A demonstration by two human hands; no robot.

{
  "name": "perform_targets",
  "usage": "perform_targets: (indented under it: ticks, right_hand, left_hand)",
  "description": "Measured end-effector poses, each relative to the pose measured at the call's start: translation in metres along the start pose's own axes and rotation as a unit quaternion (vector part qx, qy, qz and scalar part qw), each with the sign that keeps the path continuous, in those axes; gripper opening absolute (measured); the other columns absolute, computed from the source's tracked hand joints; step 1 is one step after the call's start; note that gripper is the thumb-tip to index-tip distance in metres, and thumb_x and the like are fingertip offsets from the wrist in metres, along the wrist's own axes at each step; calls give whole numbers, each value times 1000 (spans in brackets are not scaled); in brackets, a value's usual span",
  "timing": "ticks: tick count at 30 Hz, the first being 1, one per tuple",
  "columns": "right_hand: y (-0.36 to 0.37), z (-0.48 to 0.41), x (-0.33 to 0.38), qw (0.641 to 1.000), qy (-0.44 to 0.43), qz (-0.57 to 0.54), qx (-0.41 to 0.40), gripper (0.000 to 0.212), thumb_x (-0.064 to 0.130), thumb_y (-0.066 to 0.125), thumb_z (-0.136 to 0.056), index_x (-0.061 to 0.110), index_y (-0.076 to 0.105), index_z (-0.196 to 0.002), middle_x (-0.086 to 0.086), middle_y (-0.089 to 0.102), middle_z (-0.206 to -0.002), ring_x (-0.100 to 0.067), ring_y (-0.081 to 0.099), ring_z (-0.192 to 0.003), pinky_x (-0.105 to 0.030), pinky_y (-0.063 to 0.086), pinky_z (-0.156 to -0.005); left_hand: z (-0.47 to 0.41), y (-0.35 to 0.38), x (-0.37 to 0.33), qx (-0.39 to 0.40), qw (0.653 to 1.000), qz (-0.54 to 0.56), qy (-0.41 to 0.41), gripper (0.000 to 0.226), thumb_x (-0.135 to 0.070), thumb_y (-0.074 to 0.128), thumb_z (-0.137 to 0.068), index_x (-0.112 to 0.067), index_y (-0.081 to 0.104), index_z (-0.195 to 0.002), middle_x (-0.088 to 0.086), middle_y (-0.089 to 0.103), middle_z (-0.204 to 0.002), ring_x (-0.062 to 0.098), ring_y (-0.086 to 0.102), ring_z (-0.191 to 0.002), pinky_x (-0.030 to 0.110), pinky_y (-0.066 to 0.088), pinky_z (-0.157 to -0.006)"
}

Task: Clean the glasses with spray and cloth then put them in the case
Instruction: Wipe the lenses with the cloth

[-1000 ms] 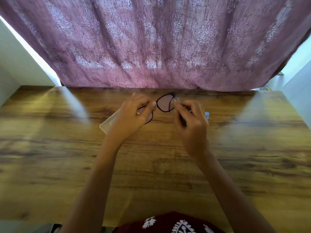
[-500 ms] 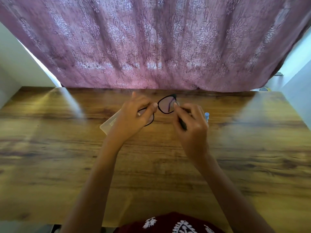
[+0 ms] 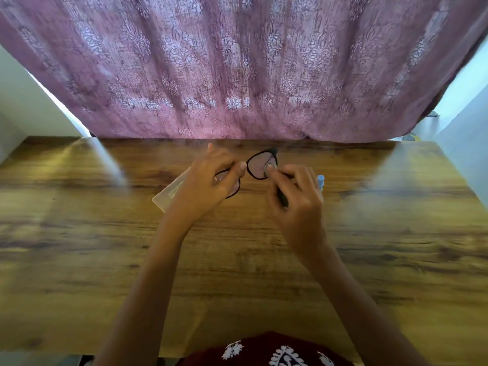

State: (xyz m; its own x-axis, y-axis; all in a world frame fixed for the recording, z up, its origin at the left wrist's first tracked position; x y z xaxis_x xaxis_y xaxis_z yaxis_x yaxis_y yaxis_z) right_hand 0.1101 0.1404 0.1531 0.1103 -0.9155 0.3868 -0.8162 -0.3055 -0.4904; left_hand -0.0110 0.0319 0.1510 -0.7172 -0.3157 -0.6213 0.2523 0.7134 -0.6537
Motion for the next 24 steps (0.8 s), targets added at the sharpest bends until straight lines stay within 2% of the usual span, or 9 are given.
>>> perform_targets:
  ticks: [2,5,9,13,14,17,19,21,24]
  right_hand:
    - [3,5,11,999,-29,-4,19,22,-1,64,-86,-8,69,-107,-15,63,-90,-16,50,-88,-7,33,-89]
    - [6,0,12,999,-36,8,26,24,-3,65,-86,-6,68,-110,-15,63,-94,-17,50,-90,-7,32,-91]
    - [2,-10,-8,1000,17,22,-3,23,-1,62,-88,-5,69,-110,-14,62,-93,-20,52,-88,-8,32,-89]
    - [-2,0,-6,1000,20,7,-8,20,-3,64,-85,-7,70,-104,-14,62,-87,-21,54,-82,-10,34,-85]
    - [0,4,-1,1000,10,0,1,20,-4,65,-85,-7,70,-104,-14,62,-88,-21,54,-83,-10,34,-85]
    - [8,7,14,999,-25,-3,37,26,-5,67,-84,-7,68,-109,-14,63,-92,-17,50,-90,-8,34,-88]
    - [10,1,12,999,-22,7,35,26,-3,65,-85,-5,68,-111,-14,62,-94,-16,48,-90,-7,33,-89]
    - [9,-6,1,1000,9,23,18,25,0,62,-88,-4,68,-112,-13,62,-94,-17,47,-91,-6,31,-90]
    - [6,-7,-13,999,42,31,11,24,-1,62,-87,-4,68,-111,-13,61,-92,-17,47,-89,-5,30,-88]
  left_hand:
    - [0,5,-4,11,1000,10,11,38,-36,46,-92,-7,57,-70,0,58,-69,9,56,-74,19,16,-113]
    - [1,11,-8,22,999,20,24,33,-34,46,-91,-10,58,-71,-1,59,-70,7,55,-72,36,21,-115]
    - [2,5,-2,8,1000,14,3,41,-36,46,-92,-3,61,-74,5,60,-71,15,57,-74,29,16,-116]
    - [2,2,1,3,1000,17,5,41,-35,47,-92,-2,62,-73,3,61,-70,11,54,-72,42,30,-110]
    - [1,2,1,0,1000,17,2,41,-36,47,-92,-3,62,-73,2,61,-70,10,55,-73,40,29,-111]
    - [2,6,0,4,1000,6,-1,41,-38,45,-91,-5,60,-72,2,59,-68,13,56,-72,22,17,-114]
    - [3,8,-3,8,1000,-3,7,42,-39,44,-91,-6,60,-72,4,59,-68,16,57,-73,21,18,-112]
    - [4,8,-2,6,1000,5,3,43,-39,44,-91,-5,62,-73,5,61,-70,17,58,-75,27,21,-113]
    - [4,4,2,0,1000,12,-13,40,-37,47,-92,-5,63,-75,3,63,-71,12,56,-75,46,32,-109]
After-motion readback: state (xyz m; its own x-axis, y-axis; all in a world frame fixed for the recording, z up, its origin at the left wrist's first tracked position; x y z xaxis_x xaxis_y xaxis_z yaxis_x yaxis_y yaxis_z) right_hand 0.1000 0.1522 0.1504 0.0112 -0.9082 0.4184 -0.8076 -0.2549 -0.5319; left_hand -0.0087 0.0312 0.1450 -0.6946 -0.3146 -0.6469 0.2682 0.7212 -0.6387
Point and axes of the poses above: each hand's wrist, its own z-axis away from the middle knuckle, its own y-axis out of the palm, x = y × z, the point moved 8 cm from there along -z, towards the middle knuckle
